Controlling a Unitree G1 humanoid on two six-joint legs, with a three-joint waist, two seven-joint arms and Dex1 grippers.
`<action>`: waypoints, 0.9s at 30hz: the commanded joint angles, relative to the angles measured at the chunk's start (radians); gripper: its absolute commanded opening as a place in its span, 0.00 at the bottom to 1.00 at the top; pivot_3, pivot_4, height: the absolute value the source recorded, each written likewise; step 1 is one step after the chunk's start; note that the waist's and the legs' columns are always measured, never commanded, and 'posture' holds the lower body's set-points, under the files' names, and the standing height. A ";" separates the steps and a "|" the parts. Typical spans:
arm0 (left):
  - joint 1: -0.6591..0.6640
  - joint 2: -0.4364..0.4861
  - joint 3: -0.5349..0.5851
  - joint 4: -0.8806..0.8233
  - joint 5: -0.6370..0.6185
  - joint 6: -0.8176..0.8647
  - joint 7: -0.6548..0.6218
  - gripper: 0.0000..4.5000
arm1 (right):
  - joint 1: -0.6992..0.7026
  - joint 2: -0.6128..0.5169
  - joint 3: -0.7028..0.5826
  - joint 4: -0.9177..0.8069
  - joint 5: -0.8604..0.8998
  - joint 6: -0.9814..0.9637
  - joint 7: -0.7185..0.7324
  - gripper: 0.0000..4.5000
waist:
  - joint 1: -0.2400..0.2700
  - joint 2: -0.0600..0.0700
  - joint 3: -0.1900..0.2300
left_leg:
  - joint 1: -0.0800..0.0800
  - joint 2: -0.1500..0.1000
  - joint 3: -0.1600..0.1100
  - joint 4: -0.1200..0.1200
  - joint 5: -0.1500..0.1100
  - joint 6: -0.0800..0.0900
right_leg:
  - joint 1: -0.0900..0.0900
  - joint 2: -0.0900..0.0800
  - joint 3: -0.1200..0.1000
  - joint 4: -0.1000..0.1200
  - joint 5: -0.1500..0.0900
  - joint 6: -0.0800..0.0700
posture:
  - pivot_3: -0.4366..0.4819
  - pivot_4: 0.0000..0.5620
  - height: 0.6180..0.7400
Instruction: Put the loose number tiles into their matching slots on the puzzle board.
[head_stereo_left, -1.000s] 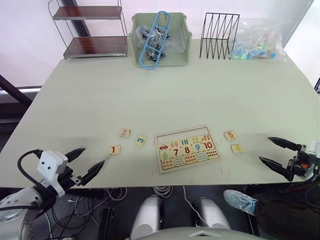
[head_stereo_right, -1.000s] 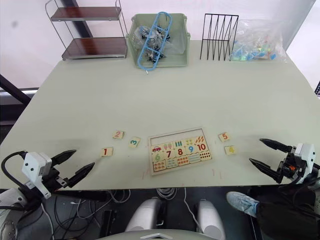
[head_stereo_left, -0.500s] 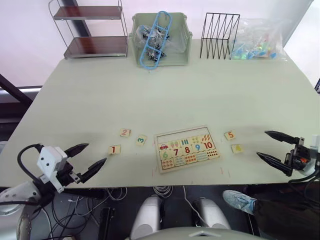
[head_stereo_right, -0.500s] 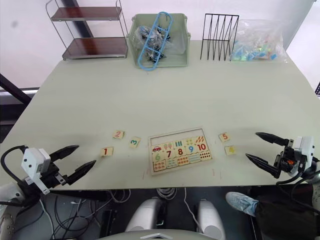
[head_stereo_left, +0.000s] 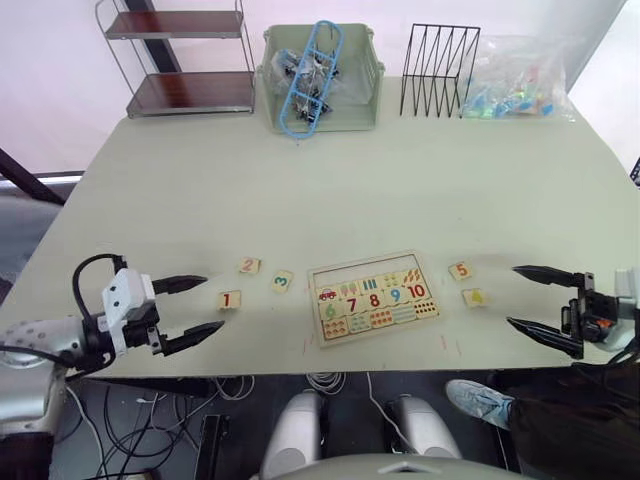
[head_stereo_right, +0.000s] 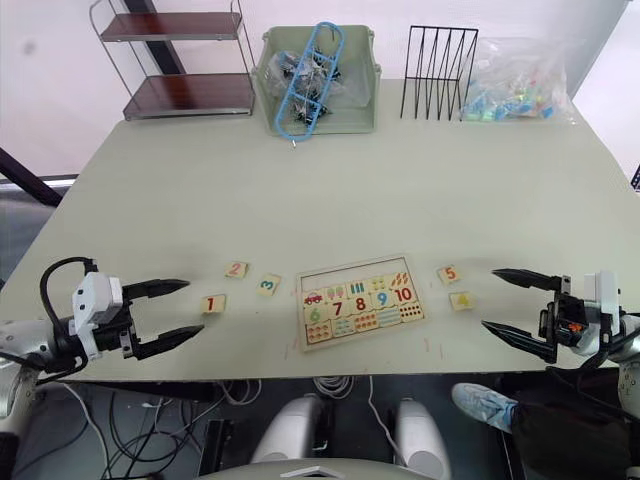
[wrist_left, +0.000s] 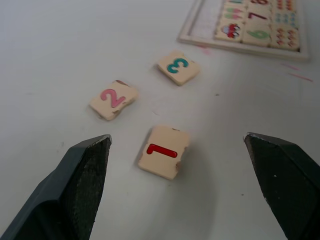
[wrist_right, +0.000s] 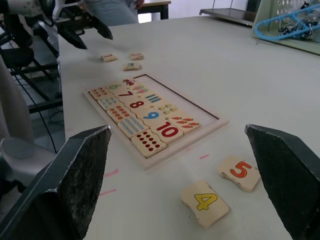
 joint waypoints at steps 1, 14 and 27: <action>-0.106 0.054 -0.067 0.128 0.052 -0.110 -0.119 1.00 | -0.019 -0.002 -0.002 -0.029 0.019 -0.006 0.012 1.00 | 0.000 0.000 0.000 | 0.000 0.000 0.000 0.000 0.000 0.000 | 0.000 0.000 -0.001 0.000 0.000 0.000 | 0.48 0.27 1.00; -0.424 0.119 -0.390 0.527 0.052 -0.397 -0.251 1.00 | -0.081 -0.006 0.011 -0.024 0.015 0.000 0.010 1.00 | 0.001 0.000 0.000 | -0.002 0.000 0.002 0.000 0.001 0.002 | -0.002 -0.005 -0.010 0.001 0.002 0.004 | 0.48 0.27 1.00; -0.490 0.126 -0.506 0.633 0.006 -0.461 -0.251 1.00 | -0.099 -0.005 0.022 -0.041 0.020 -0.007 0.031 1.00 | 0.002 0.000 0.000 | -0.001 -0.001 0.002 0.005 0.001 0.003 | -0.001 0.005 -0.016 0.006 0.002 0.006 | 0.48 0.27 1.00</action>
